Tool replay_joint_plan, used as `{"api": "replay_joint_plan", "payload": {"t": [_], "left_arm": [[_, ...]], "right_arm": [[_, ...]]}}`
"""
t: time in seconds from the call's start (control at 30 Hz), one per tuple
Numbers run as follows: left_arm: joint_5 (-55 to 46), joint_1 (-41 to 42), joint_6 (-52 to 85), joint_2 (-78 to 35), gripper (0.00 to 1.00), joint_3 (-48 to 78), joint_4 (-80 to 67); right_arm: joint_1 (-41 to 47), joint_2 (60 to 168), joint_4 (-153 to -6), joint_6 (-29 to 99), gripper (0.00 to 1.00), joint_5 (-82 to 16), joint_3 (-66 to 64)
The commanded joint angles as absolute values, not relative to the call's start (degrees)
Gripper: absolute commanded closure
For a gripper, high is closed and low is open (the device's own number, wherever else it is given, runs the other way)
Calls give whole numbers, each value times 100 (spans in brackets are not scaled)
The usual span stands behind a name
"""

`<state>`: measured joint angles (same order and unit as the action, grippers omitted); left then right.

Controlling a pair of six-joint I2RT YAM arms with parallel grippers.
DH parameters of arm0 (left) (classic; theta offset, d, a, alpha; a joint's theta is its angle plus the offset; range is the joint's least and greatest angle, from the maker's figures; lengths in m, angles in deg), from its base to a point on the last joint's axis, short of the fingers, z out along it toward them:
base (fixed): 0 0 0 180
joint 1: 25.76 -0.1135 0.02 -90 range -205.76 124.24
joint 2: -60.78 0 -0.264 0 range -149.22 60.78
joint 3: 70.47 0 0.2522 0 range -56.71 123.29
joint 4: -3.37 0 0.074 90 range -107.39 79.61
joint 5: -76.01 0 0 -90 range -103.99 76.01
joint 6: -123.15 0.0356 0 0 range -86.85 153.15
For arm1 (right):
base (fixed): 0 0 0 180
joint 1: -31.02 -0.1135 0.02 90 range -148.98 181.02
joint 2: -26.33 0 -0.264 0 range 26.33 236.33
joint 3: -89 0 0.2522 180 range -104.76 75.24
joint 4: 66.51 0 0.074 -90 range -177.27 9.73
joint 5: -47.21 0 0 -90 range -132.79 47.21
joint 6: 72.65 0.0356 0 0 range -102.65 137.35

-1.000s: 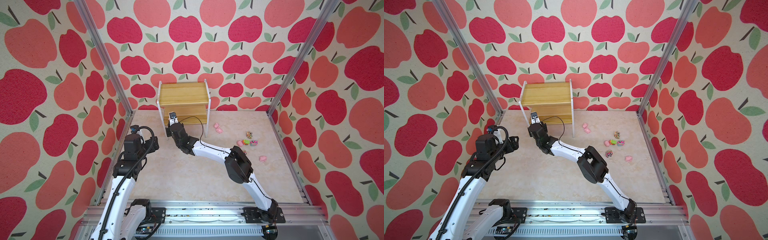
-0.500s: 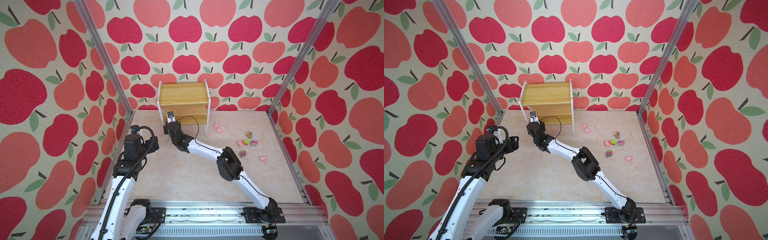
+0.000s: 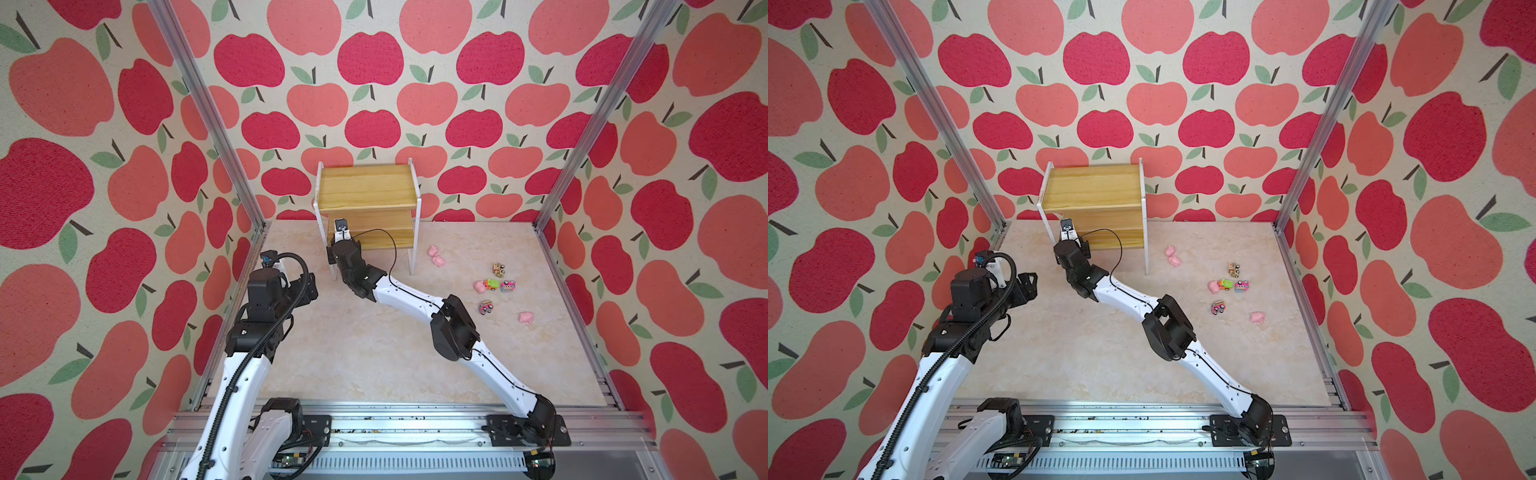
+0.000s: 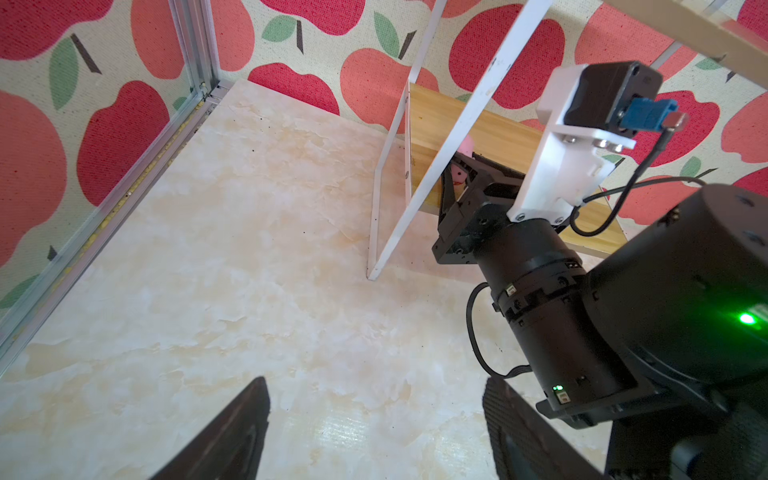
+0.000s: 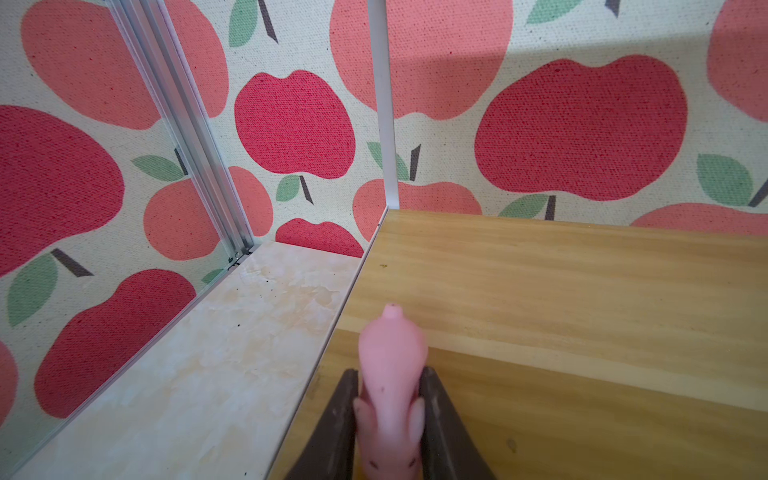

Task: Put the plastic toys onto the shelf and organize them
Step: 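Open the right gripper to release the pig on the shelf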

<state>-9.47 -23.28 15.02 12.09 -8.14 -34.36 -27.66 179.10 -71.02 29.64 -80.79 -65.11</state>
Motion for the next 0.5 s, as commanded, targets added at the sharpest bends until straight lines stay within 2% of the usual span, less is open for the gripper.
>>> {"api": "replay_joint_plan", "payload": {"t": [0.0,0.27,0.47], "left_arm": [[-898,-2316,1513,1266,17,-855,-3499],[-880,-2339,1523,1253,17,-854,-3493],[-897,-2339,1531,1261,17,-859,-3507]], "right_arm": [[-2682,18108,-7321,3017,70,-8016,-6707],[-2725,17842,-7324,2808,50,-7873,-6535],[-2867,16883,-6463,2524,35,-7762,-5028]]}}
